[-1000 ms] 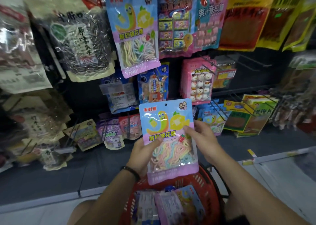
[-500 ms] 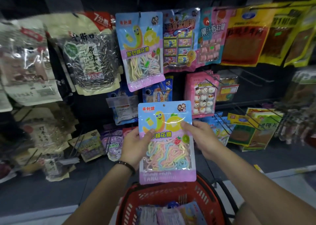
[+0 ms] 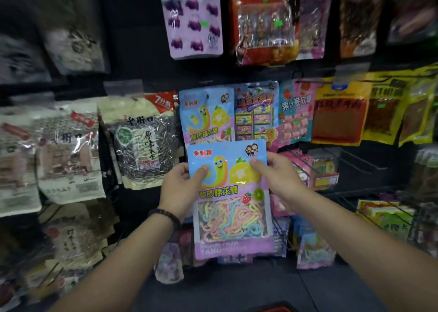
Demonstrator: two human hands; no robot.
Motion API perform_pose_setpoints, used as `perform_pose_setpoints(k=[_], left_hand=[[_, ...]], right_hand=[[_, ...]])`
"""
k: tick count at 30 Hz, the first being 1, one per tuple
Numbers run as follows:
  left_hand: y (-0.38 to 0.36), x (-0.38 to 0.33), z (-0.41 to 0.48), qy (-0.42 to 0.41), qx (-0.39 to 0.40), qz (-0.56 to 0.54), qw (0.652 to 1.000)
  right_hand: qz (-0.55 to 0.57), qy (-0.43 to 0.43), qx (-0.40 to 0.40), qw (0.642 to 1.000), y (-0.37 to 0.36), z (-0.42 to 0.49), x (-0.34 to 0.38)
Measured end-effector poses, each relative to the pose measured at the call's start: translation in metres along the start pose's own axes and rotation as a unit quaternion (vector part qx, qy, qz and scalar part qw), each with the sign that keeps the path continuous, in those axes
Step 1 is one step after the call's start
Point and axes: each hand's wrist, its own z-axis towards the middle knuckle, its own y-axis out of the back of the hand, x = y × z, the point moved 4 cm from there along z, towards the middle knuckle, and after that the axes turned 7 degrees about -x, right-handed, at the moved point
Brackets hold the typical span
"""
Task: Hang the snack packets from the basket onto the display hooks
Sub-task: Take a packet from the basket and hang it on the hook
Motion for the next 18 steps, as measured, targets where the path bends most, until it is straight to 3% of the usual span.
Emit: perform_pose_setpoints(k=[6, 18], left_hand=[[-0.001, -0.055, 0.042, -0.075, -0.034, 0.016, 0.996], [-0.001, -0.095, 0.096, -0.082, -0.085, 0.067, 0.991]], right_hand=[[-0.005, 0.024, -0.045, 0.999, -0.017, 0.034, 0.051], [-0.088, 0.001, -0.128, 0.988, -0.042, 0.092, 0.112]])
